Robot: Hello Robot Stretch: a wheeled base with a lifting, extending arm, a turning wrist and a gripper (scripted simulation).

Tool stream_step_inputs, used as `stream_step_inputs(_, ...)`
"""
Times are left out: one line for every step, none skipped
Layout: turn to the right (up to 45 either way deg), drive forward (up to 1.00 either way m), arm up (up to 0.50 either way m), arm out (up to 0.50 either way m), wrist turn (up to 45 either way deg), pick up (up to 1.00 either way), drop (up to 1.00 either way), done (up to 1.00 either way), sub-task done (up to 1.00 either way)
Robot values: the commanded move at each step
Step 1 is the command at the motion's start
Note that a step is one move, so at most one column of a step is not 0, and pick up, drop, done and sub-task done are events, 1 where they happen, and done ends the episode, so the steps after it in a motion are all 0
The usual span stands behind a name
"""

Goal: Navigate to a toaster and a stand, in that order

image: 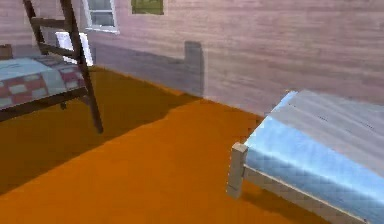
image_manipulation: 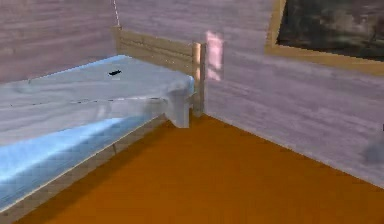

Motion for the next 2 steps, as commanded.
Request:
stream_step_inputs(-12.0,0.0,0.0,0.0,0.0,0.0,0.0,0.0,0.0)
stream_step_inputs(0.0,0.8,0.0,0.0,0.0,0.0,0.0,0.0,0.0)
